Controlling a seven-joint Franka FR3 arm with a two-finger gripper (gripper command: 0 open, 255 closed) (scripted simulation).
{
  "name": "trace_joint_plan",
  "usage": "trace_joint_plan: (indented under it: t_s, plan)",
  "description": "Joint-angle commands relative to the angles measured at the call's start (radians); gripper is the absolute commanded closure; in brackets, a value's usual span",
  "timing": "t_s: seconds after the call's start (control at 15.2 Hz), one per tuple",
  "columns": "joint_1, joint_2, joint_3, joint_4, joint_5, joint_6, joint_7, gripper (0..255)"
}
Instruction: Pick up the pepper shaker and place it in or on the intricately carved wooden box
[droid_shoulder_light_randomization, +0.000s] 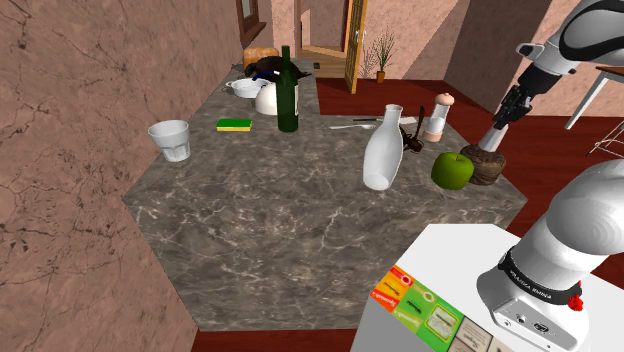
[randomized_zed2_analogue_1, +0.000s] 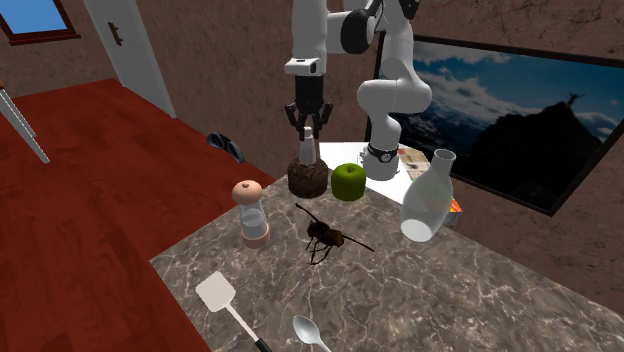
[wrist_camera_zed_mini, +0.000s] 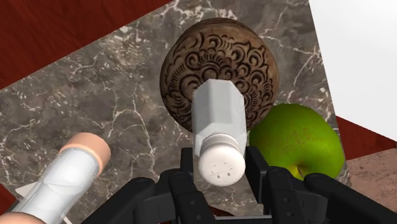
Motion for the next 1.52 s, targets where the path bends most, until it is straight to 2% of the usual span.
trace_joint_plan:
  t_s: [0.0,0.26,0.33,0.66,0.92,1.45]
  plan:
    - [0.0,0.0,0.0,-0.001,-0.001,0.002,0.0,255]
    - [0.0,0.0,0.0,-0.001,-0.001,0.002,0.0,255]
    - [0.0,0.0,0.0,-0.001,-0.001,0.002,0.0,0]
    - [0.0,0.0,0.0,-0.001,-0.001,0.002,0.0,0]
    - [-0.008,-0.046,0.059,0.091,0.036,-0.139,-0.007,0]
    - [-0.008,-0.045,0.059,0.091,0.036,-0.139,-0.007,0]
